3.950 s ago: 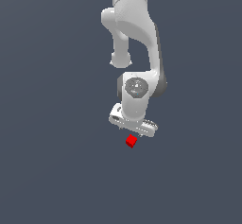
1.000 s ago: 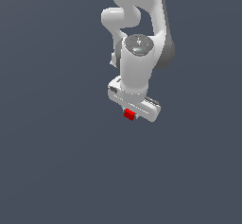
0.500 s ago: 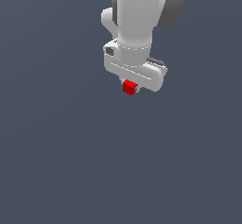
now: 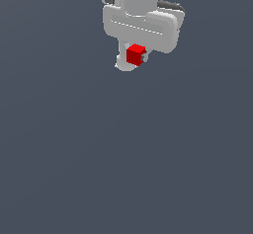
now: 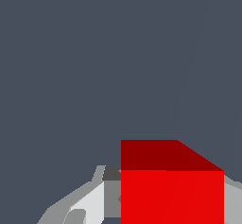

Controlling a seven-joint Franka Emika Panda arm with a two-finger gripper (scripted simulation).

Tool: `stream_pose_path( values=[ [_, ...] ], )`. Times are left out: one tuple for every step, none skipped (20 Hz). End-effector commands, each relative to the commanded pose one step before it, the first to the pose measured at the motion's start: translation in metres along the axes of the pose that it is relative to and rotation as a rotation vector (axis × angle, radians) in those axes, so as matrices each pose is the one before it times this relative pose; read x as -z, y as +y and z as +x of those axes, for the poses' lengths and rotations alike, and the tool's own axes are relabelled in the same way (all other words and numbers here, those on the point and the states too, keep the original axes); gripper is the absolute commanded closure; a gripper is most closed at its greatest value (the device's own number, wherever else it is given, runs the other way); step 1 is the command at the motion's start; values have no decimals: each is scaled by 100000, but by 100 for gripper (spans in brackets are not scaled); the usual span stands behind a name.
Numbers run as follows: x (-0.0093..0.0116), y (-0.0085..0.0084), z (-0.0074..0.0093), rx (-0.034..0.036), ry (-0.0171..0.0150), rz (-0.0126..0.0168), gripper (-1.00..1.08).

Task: Pick up the red cube and move it to a goal position.

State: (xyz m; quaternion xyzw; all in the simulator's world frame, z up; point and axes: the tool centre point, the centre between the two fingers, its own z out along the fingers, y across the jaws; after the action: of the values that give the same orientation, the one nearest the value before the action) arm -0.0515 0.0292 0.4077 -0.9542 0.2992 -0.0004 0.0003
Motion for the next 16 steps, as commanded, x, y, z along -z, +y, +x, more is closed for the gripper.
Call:
stream_pose_path(
  values=[
    [2193, 479, -493, 2, -75, -80, 108],
    [738, 139, -139, 0, 0, 0, 108],
    [677, 123, -122, 0, 0, 0, 108],
    [623, 109, -108, 0, 0, 0, 108],
    [576, 64, -130, 60, 29, -19, 108],
    [516, 88, -87, 0, 0, 0, 108],
    [462, 78, -77, 0, 0, 0, 108],
    [408, 68, -67, 0, 0, 0, 108],
    [353, 58, -57, 0, 0, 0, 108],
    [299, 47, -46, 0, 0, 0, 108],
    [245, 37, -36, 0, 0, 0, 108],
    [191, 26, -25, 0, 0, 0, 108],
    [137, 16, -14, 0, 0, 0, 108],
    [85, -11, -16, 48, -5, 9, 108],
    [30, -6, 9, 0, 0, 0, 108],
    [-23, -16, 20, 0, 0, 0, 108]
  ],
)
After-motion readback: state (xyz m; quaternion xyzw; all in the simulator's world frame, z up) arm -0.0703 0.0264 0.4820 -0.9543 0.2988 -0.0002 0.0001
